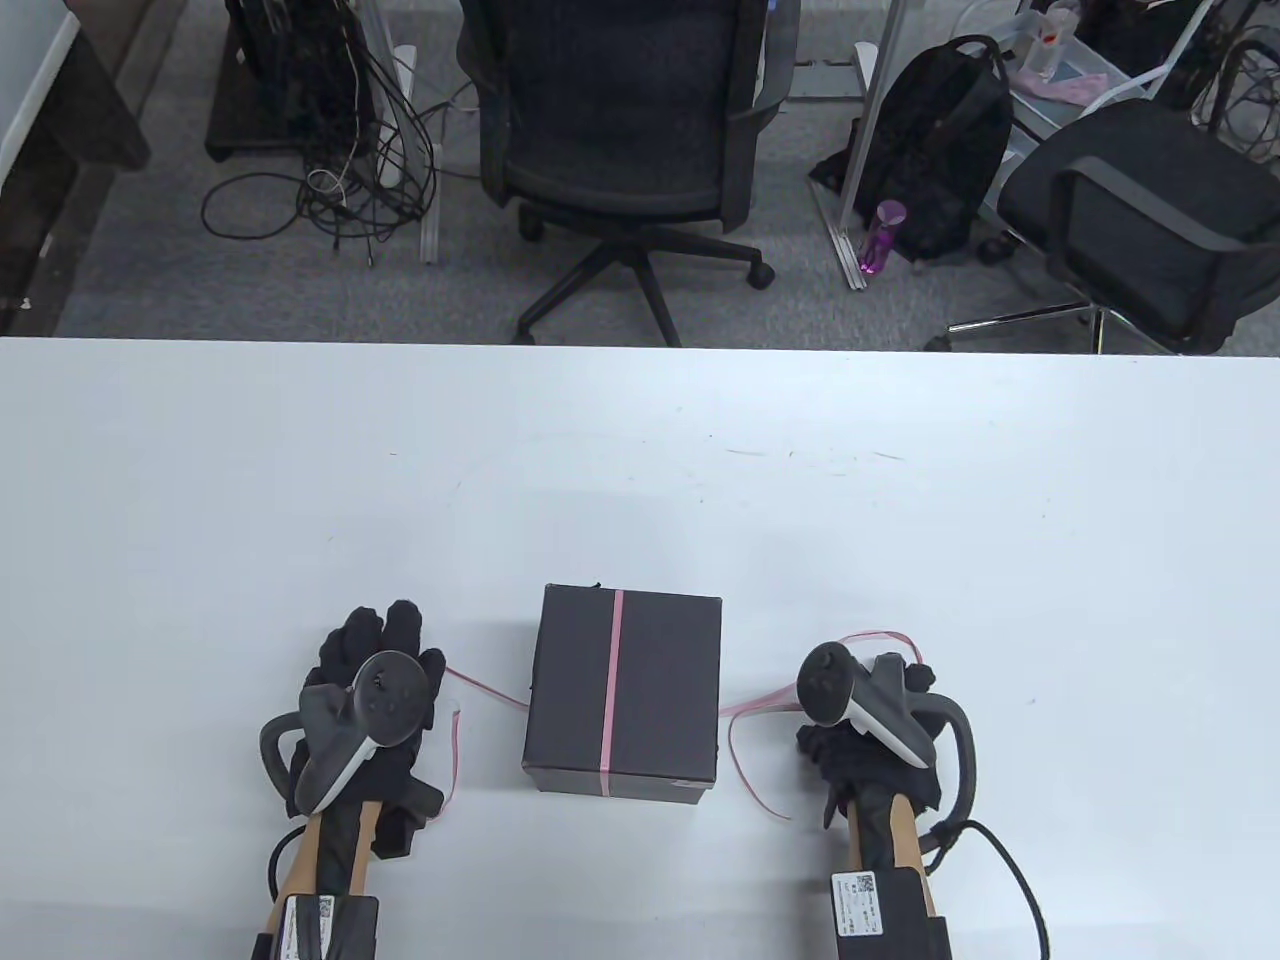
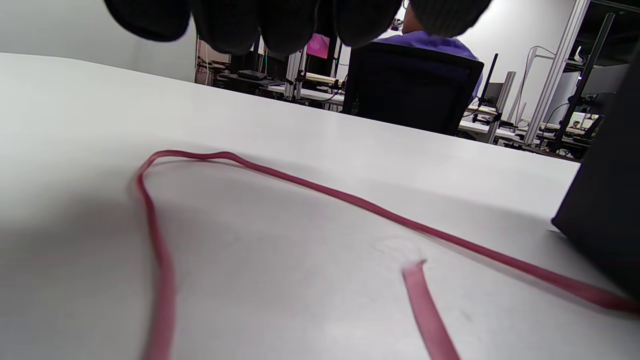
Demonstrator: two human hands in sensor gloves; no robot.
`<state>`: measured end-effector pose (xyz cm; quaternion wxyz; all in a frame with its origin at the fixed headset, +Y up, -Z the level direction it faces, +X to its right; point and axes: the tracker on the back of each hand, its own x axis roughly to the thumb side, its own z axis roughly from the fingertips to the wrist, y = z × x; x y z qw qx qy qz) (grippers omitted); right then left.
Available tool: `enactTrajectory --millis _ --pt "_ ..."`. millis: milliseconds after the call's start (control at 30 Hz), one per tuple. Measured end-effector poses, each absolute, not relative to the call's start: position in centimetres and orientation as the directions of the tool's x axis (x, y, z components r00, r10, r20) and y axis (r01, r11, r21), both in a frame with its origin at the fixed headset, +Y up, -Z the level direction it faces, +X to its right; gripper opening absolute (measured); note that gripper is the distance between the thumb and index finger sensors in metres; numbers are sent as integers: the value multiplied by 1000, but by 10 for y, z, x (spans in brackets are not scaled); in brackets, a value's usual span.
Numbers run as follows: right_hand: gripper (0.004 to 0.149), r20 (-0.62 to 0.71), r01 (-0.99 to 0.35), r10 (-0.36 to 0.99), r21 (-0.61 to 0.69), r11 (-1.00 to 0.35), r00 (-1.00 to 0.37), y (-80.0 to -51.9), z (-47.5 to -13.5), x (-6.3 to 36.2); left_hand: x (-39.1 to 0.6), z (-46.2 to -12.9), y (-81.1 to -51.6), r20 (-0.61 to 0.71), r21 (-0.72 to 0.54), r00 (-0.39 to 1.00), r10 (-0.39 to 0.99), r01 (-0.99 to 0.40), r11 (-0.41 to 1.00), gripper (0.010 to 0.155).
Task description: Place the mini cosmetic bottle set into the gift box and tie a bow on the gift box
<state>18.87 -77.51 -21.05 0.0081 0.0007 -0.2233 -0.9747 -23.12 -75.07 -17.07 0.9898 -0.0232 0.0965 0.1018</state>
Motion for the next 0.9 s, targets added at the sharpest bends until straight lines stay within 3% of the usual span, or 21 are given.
enactTrajectory --millis 233,400,600,700,767,900 --pt "74 28 -13 26 374 -927 -999 -777 -211 187 -231 -172 -752 -192 -36 960 205 -215 976 65" --pt "47 54 -57 80 341 -938 -995 -781 -210 185 -228 -171 -753 -184 -47 965 186 -197 979 65" --pt "45 92 -45 82 343 -938 -992 -779 -209 185 -228 -172 -755 -169 -68 969 181 -195 978 65" --pt "44 58 -214 250 353 -911 -966 -772 -208 194 -229 -172 -755 -170 -67 968 186 -200 978 65" --pt "43 29 -421 462 362 -832 -887 -767 -207 204 -229 -172 -755 -170 -66 967 192 -206 976 65" --pt "40 -60 -797 834 338 -500 -548 -765 -203 222 -230 -172 -756 -167 -65 966 199 -212 975 64"
